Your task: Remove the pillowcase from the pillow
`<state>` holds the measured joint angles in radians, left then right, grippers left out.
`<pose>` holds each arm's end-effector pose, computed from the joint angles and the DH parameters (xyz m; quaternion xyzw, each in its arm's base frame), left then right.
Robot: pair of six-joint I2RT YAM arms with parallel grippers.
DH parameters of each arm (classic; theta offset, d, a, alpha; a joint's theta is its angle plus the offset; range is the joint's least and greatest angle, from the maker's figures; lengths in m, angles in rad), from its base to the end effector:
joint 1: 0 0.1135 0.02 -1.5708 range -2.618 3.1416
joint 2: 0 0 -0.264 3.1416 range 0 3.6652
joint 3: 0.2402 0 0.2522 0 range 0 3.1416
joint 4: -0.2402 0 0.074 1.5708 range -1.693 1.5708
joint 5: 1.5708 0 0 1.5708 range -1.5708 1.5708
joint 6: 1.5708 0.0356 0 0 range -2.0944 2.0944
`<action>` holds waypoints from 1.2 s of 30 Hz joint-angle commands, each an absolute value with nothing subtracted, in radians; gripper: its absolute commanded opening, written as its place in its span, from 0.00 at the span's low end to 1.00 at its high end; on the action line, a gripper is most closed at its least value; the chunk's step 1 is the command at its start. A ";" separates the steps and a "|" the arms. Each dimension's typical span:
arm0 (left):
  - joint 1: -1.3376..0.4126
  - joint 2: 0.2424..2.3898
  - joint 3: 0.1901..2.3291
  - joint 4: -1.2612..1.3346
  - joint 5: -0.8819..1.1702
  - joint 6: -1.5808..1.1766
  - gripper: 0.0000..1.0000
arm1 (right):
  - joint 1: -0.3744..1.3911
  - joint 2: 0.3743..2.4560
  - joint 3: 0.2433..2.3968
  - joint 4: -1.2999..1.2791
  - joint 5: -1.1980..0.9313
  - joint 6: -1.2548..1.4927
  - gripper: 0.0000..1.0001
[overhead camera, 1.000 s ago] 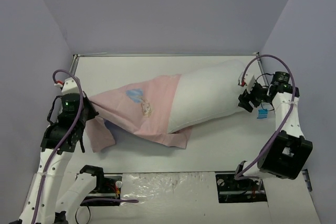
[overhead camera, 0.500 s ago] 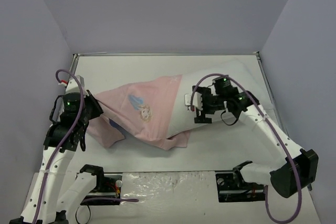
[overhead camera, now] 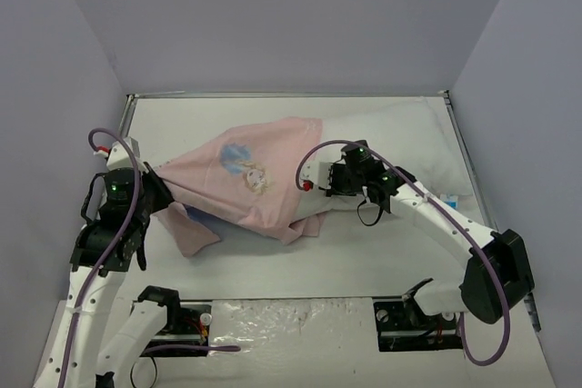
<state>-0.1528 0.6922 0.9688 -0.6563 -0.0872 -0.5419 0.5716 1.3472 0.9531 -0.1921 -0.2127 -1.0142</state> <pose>0.1366 -0.0179 0.3660 -0.1839 0.8067 -0.1568 0.5392 0.2494 0.1693 0.2721 -0.6595 0.5792 -0.0119 0.4791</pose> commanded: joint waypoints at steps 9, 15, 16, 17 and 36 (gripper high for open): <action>-0.123 0.676 1.094 -0.732 -0.357 -0.480 0.02 | 0.252 1.217 0.916 -0.275 -0.370 -1.034 0.00; -0.100 0.730 1.175 -0.741 -0.390 -0.414 0.02 | 0.163 1.201 0.913 -0.322 -0.469 -1.117 0.00; -0.091 0.736 1.183 -0.742 -0.387 -0.410 0.02 | 0.146 1.203 0.914 -0.322 -0.479 -1.120 0.00; -0.087 0.744 1.190 -0.742 -0.385 -0.400 0.02 | 0.140 1.206 0.914 -0.324 -0.497 -1.118 0.00; -0.005 0.816 0.979 -0.693 -0.279 -0.390 0.02 | 0.026 1.138 1.327 -0.468 -0.969 -0.959 0.00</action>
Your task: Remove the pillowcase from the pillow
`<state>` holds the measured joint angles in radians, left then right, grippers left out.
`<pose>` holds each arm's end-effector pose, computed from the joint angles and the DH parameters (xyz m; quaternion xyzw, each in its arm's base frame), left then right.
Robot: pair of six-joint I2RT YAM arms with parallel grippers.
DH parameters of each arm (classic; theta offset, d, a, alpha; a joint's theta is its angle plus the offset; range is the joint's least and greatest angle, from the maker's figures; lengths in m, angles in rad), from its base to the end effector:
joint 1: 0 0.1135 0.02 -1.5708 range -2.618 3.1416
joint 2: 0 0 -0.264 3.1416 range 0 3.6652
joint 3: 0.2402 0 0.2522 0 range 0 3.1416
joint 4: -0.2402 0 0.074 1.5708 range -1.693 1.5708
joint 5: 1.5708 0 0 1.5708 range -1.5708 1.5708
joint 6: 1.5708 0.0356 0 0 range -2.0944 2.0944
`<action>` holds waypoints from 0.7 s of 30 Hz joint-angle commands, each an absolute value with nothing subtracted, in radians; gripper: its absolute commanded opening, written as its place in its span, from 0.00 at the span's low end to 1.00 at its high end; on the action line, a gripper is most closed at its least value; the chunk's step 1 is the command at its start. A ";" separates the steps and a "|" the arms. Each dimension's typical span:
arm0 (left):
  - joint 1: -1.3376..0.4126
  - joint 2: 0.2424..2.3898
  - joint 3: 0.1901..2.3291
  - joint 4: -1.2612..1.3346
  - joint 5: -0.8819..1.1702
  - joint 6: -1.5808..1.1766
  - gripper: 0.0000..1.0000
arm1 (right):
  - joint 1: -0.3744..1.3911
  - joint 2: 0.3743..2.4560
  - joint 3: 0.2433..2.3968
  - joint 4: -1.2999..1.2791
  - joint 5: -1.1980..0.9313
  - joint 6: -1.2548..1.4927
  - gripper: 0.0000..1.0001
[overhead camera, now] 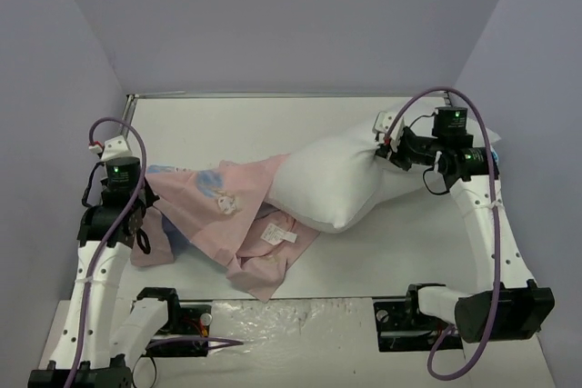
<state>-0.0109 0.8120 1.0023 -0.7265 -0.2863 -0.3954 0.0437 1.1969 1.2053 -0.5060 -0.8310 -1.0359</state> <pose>0.1606 0.0083 0.3551 -0.2336 0.8309 0.0227 0.5044 0.2527 0.0374 0.3745 -0.5811 0.5685 0.0825 0.5765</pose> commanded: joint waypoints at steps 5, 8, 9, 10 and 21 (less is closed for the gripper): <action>-0.005 0.825 0.933 -0.672 -0.259 -0.405 0.02 | 0.005 1.141 1.422 -0.462 -0.992 -0.894 0.00; -0.005 0.836 0.914 -0.649 -0.224 -0.417 0.02 | 0.005 1.156 1.466 -0.456 -0.986 -0.844 0.00; -0.005 0.841 0.911 -0.646 -0.215 -0.417 0.02 | 0.005 1.161 1.495 -0.453 -0.986 -0.824 0.00; -0.005 0.845 0.910 -0.641 -0.204 -0.417 0.02 | 0.005 1.167 1.509 -0.448 -0.986 -0.809 0.00; -0.005 0.908 0.936 -0.588 -0.155 -0.442 0.02 | 0.005 1.177 1.609 -0.368 -0.926 -0.666 0.00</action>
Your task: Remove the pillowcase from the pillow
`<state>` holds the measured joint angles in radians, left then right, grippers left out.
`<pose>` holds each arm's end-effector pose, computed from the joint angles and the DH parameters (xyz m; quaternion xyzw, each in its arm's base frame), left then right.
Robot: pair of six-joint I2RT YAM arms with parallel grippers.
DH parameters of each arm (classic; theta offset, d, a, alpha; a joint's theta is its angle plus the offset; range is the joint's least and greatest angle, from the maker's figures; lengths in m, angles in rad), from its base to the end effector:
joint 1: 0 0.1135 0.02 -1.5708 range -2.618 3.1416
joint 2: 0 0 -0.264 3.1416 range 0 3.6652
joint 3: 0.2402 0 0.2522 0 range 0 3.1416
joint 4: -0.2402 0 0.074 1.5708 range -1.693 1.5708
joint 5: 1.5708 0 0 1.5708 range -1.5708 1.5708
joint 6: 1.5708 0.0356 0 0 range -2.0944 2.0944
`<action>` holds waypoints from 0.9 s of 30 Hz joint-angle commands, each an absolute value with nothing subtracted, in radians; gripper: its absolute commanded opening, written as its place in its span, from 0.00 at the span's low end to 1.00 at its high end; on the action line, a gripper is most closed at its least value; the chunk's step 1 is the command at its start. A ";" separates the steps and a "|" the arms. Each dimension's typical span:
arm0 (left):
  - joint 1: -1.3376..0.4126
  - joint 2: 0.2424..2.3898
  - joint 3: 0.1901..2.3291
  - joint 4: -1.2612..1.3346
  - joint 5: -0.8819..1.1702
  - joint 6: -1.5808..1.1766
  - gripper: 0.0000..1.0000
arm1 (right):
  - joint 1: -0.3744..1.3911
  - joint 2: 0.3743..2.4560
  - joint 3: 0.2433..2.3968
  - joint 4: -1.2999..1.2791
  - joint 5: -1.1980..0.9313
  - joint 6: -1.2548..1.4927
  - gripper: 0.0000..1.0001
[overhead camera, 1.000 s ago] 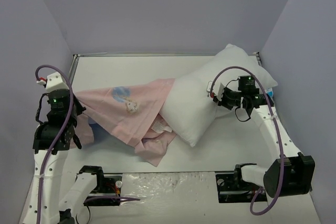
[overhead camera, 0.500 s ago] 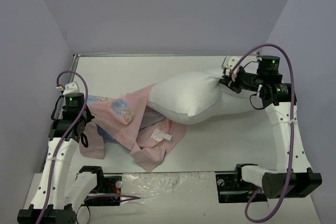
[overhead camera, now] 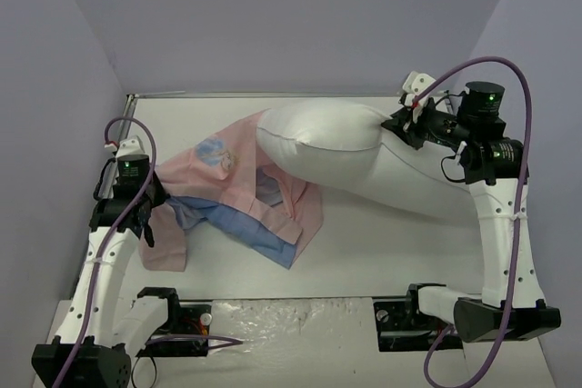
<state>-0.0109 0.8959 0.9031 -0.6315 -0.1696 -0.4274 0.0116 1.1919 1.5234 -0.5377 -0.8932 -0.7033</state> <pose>0.1881 0.0040 0.3176 -0.2211 0.8598 -0.0251 0.4597 0.2284 0.0304 0.4755 -0.5000 0.5605 0.1226 0.6487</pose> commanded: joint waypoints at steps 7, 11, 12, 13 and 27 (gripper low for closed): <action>0.035 0.991 1.012 -0.586 -0.164 -0.407 0.02 | -0.038 1.173 1.641 -0.374 -0.904 -0.695 0.00; 0.081 1.015 1.049 -0.586 -0.150 -0.388 0.02 | -0.057 1.170 1.625 -0.373 -0.858 -0.698 0.00; 0.092 1.025 1.058 -0.580 -0.141 -0.385 0.02 | -0.061 1.169 1.623 -0.371 -0.854 -0.695 0.00; 0.109 1.031 1.063 -0.581 -0.129 -0.379 0.02 | -0.063 1.169 1.621 -0.371 -0.851 -0.686 0.00; 0.199 1.178 1.134 -0.561 -0.063 -0.394 0.02 | -0.101 1.154 1.637 -0.379 -1.032 -0.681 0.00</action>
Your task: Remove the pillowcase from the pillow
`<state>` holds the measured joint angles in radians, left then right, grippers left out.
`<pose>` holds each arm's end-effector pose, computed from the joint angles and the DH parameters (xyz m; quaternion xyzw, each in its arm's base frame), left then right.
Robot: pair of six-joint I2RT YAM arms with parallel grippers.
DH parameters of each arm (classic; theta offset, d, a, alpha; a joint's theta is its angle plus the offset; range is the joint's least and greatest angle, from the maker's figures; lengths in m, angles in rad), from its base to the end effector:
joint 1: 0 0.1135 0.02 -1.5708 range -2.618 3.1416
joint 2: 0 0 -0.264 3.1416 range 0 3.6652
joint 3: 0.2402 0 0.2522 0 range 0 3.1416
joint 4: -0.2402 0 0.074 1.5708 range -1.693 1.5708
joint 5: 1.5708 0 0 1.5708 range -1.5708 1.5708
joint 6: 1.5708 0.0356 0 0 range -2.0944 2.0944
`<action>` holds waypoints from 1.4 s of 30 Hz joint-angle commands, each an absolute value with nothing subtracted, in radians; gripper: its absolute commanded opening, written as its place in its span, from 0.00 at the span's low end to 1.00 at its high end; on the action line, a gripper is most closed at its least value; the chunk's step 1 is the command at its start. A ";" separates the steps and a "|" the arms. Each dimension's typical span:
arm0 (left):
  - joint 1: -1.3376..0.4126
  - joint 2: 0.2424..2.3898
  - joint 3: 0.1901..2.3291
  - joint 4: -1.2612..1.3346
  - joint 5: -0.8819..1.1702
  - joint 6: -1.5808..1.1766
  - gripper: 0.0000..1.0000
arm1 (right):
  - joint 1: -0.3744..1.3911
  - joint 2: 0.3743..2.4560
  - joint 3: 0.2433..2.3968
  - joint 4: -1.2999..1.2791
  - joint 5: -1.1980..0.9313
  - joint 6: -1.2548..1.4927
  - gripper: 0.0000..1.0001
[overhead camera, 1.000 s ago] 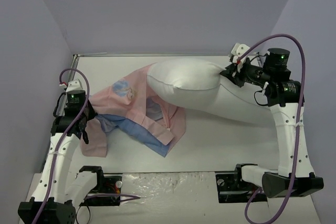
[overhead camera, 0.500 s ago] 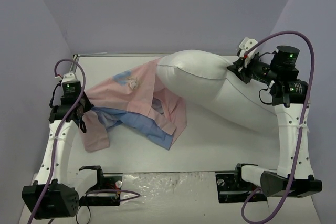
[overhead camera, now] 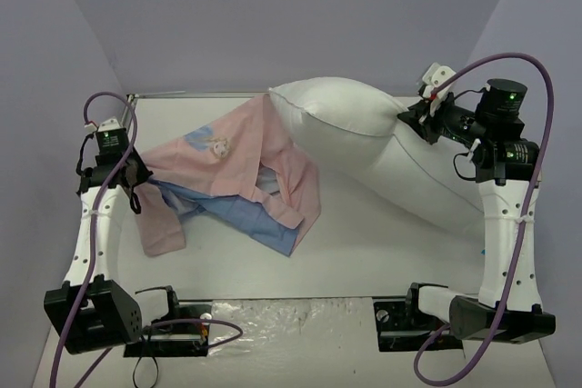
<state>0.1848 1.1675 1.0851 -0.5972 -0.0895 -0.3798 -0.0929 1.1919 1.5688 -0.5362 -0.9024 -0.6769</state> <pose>0.2457 0.0492 0.3272 -0.2696 0.8604 -0.0017 0.4325 0.2245 0.0071 0.4895 -0.4680 0.5745 0.0884 0.6656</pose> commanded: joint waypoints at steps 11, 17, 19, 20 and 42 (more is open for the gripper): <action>0.161 1.102 1.011 -0.419 0.123 -0.472 0.02 | -0.098 1.180 1.573 -0.209 -0.789 -0.433 0.00; 0.095 0.933 0.876 -0.217 0.371 -0.572 0.02 | 0.000 1.219 1.528 -0.201 -0.495 -0.359 0.00; 0.084 0.923 0.853 -0.183 0.463 -0.609 0.02 | 0.081 1.224 1.491 -0.209 -0.412 -0.371 0.00; 0.075 0.920 0.848 -0.170 0.481 -0.617 0.02 | 0.101 1.233 1.477 -0.207 -0.379 -0.380 0.00; -0.391 1.198 1.055 0.064 0.402 -0.749 0.10 | 0.173 1.431 1.473 -0.186 -0.258 -0.344 0.00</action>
